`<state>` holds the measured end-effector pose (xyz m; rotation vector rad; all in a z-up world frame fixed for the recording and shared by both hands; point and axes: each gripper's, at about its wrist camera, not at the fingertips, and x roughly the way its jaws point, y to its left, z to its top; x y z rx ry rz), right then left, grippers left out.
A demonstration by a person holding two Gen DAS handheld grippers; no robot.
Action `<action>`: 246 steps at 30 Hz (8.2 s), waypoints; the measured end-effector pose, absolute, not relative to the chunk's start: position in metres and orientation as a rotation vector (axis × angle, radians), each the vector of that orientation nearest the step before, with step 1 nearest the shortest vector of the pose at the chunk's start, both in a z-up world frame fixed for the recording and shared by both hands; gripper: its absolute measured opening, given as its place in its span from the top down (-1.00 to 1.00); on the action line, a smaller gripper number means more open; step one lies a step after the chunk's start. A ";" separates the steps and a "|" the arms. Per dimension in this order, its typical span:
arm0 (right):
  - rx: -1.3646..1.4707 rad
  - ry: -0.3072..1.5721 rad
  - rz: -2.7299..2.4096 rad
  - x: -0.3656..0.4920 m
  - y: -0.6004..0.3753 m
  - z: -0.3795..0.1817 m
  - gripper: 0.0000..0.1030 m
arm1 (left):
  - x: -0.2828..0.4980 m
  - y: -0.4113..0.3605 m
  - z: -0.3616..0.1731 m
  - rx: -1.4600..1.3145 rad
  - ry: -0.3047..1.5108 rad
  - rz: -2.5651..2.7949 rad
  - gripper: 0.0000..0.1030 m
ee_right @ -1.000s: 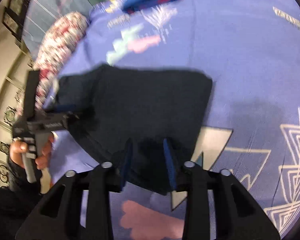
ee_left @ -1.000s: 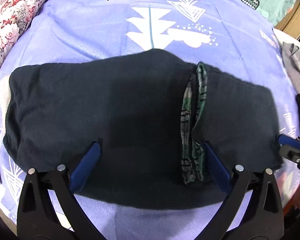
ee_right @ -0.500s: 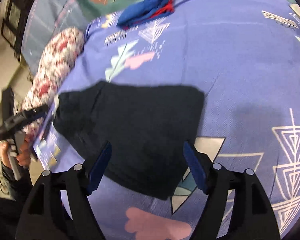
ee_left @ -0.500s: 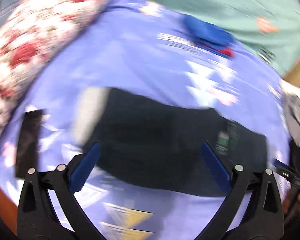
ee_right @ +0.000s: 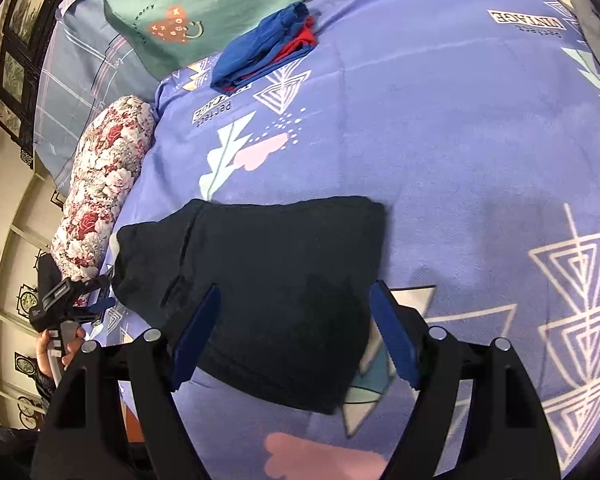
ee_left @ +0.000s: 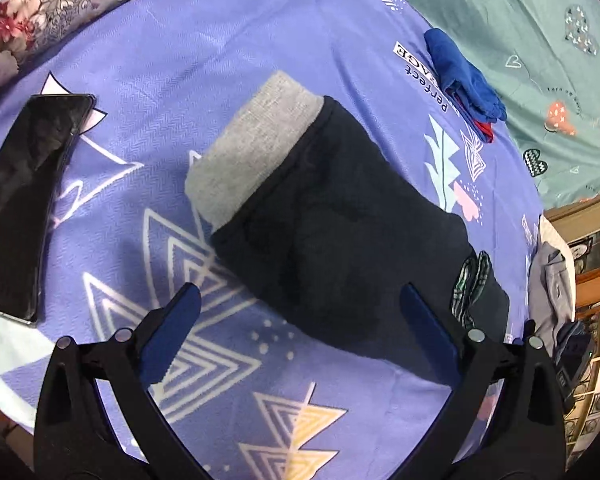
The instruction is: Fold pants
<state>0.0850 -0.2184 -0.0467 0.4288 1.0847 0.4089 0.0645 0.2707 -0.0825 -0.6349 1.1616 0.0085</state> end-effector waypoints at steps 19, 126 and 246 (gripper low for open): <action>0.439 1.103 0.458 0.084 -0.202 -0.052 -0.50 | 0.126 0.272 -0.102 -0.615 1.086 0.093 0.27; 0.669 1.153 0.441 0.067 -0.239 -0.071 0.53 | 0.109 0.072 -0.081 -0.207 1.217 -0.249 -0.93; 0.232 0.783 0.648 0.221 -0.171 0.101 0.18 | 0.247 0.057 0.093 -0.083 0.787 -0.412 0.39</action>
